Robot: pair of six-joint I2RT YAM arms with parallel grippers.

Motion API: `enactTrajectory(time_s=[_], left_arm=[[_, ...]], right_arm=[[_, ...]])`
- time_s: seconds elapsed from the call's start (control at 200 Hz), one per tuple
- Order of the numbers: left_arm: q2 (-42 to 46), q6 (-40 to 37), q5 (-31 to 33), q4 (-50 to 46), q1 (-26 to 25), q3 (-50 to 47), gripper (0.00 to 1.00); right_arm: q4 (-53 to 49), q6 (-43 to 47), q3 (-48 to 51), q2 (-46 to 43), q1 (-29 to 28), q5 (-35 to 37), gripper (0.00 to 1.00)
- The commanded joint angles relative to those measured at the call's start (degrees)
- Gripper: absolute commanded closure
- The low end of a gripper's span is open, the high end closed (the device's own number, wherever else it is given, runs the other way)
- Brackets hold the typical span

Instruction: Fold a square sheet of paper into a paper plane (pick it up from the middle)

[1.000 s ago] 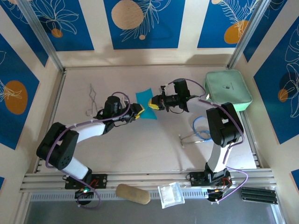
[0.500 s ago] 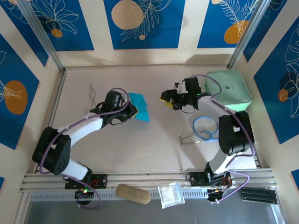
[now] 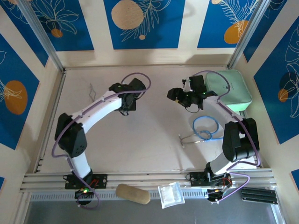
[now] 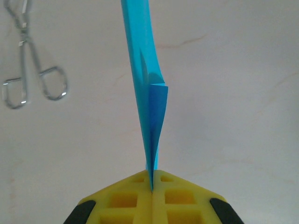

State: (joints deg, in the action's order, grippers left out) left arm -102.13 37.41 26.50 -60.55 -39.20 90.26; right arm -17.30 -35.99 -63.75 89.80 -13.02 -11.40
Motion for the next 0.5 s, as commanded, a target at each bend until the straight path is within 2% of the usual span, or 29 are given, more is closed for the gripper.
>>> enactTrajectory(time_s=[0.0,0.105,0.295,0.4,0.495], left_arm=[[-7.4,0.9,12.3,-13.1,-3.2,7.1,0.96],[-12.4,2.2,11.6,-12.6,-5.1,9.8,0.97],[-14.8,2.0,-5.0,-0.3,-6.2,6.9,0.88],[-13.5,2.9,-10.6,4.5,-5.9,4.5,0.77],[-10.7,3.0,-15.3,9.1,-5.2,1.9,0.61]], right_arm=[[0.0,-0.3,1.0,-2.9,2.0,1.5,0.33],[0.3,-1.0,1.5,-3.0,3.0,1.2,0.33],[0.8,-2.5,1.7,-2.0,4.8,-2.1,0.35],[1.5,-3.4,2.1,-1.2,5.7,-3.6,0.35],[1.8,-3.3,1.9,-0.7,5.8,-4.4,0.36]])
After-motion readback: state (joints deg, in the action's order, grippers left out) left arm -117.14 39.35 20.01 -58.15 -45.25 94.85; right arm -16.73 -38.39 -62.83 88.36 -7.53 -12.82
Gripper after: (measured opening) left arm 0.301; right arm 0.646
